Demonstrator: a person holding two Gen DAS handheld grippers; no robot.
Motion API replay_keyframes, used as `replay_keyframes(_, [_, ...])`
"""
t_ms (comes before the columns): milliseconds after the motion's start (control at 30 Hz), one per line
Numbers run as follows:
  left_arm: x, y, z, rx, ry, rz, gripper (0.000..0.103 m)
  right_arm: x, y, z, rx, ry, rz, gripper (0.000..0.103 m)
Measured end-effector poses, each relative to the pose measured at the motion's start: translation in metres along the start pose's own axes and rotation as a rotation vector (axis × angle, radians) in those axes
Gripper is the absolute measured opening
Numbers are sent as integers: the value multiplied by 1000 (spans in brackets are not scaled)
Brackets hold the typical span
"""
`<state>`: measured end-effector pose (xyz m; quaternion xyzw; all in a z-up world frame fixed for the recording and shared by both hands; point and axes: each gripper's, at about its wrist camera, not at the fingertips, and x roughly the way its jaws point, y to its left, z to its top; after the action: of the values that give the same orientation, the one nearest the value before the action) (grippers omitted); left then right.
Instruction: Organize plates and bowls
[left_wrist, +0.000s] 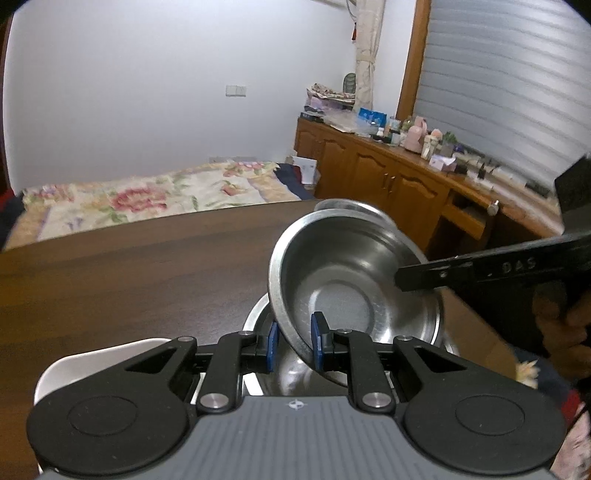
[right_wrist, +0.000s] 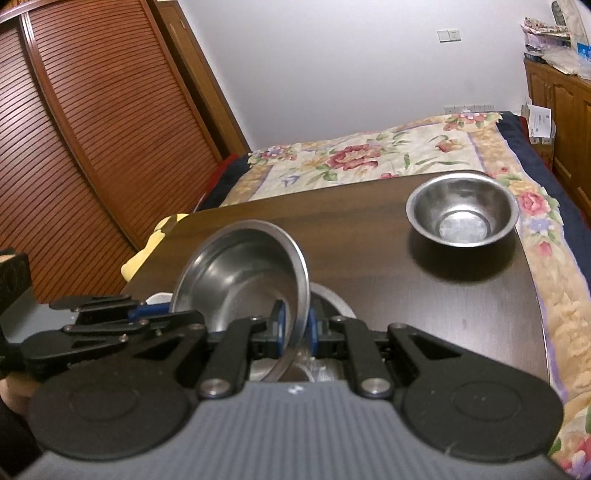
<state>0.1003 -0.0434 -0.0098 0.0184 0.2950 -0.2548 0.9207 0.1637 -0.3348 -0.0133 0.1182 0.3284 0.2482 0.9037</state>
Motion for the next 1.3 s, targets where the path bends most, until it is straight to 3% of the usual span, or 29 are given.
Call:
replay_keyframes(800, [15,-18,-23,166,15,112,16,11,13,-38,-149,-51,-160,13])
replay_keyframes(1300, [19,-18,-28,162,21,110,14,17,18,-43,-219,-72,-208,11])
